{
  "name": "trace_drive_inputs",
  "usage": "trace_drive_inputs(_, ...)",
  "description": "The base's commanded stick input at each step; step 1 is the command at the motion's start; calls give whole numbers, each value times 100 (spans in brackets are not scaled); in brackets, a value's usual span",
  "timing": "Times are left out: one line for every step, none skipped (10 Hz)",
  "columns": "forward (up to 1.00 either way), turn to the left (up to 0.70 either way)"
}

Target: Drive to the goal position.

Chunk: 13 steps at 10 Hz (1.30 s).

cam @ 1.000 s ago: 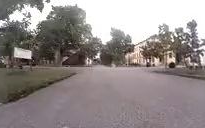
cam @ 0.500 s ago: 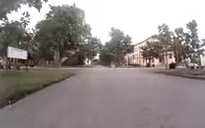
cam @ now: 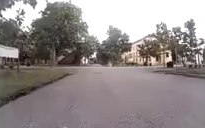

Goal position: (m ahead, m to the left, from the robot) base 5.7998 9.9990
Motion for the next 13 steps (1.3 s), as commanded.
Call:
trace_drive_inputs(70,0)
trace_drive_inputs(70,0)
trace_drive_inputs(70,0)
trace_drive_inputs(70,0)
trace_drive_inputs(70,0)
trace_drive_inputs(70,0)
trace_drive_inputs(70,0)
trace_drive_inputs(70,0)
trace_drive_inputs(70,0)
trace_drive_inputs(70,0)
trace_drive_inputs(70,0)
trace_drive_inputs(70,0)
trace_drive_inputs(70,0)
